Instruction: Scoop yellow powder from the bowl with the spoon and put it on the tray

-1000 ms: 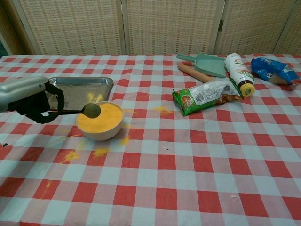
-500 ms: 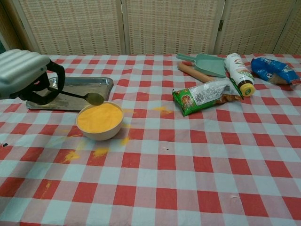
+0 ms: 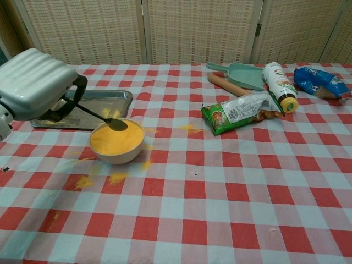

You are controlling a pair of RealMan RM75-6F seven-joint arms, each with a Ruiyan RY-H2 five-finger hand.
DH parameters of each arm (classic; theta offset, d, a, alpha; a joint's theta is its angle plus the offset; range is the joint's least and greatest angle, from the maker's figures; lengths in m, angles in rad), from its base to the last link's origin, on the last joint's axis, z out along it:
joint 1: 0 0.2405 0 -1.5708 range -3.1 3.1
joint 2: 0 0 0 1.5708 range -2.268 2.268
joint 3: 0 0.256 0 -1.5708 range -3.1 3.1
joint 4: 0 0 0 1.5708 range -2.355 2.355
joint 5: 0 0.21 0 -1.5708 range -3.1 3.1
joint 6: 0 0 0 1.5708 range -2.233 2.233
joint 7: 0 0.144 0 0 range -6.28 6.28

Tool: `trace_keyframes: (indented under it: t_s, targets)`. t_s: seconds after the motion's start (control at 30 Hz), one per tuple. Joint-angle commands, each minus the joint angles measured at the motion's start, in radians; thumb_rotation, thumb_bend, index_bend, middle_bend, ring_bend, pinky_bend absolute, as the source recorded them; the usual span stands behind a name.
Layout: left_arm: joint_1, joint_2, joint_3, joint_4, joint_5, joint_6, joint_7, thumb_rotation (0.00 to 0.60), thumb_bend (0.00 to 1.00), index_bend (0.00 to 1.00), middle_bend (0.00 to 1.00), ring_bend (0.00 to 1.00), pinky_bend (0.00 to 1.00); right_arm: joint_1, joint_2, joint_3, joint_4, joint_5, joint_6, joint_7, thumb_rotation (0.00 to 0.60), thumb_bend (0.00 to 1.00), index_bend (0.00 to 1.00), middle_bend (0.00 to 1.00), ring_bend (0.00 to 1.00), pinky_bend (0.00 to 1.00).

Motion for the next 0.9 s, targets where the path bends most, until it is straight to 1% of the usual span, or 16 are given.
trace_keyframes:
  t_s: [0.03,0.1,0.3,0.5,0.73,0.9]
  targets:
    - [-0.01,-0.042,-0.013,-0.039,-0.039,-0.008,0.14,0.6,0.8,0.92,1.0,1.0,1.0,-0.001,0.004,-0.002,0.003,-0.005,0.006,0.01,0.6,0.09,0.0,0.0,0.0,0.0]
    - [-0.015,-0.058,-0.019,-0.041,-0.053,-0.011,0.184,0.6,0.8,0.92,1.0,1.0,1.0,-0.002,0.006,-0.003,0.005,-0.009,0.009,0.018,0.6,0.09,0.0,0.0,0.0,0.0]
    - [-0.022,-0.085,-0.049,-0.059,-0.114,-0.013,0.263,0.6,0.8,0.92,1.0,1.0,1.0,-0.005,0.01,-0.003,0.009,-0.011,0.018,0.028,0.6,0.09,0.0,0.0,0.0,0.0]
    - [-0.033,-0.101,-0.05,-0.047,-0.159,-0.024,0.336,0.6,0.8,0.92,1.0,1.0,1.0,-0.007,0.011,0.001,0.009,-0.005,0.023,0.03,0.6,0.09,0.0,0.0,0.0,0.0]
    - [-0.054,-0.123,-0.055,0.007,-0.19,-0.051,0.344,0.6,0.79,0.92,1.0,1.0,1.0,-0.005,0.008,0.007,0.008,0.008,0.014,0.024,0.6,0.09,0.0,0.0,0.0,0.0]
    - [-0.072,-0.133,-0.079,0.052,-0.219,-0.073,0.324,0.6,0.79,0.92,1.0,1.0,1.0,-0.005,0.007,0.011,0.008,0.018,0.008,0.019,0.6,0.09,0.0,0.0,0.0,0.0]
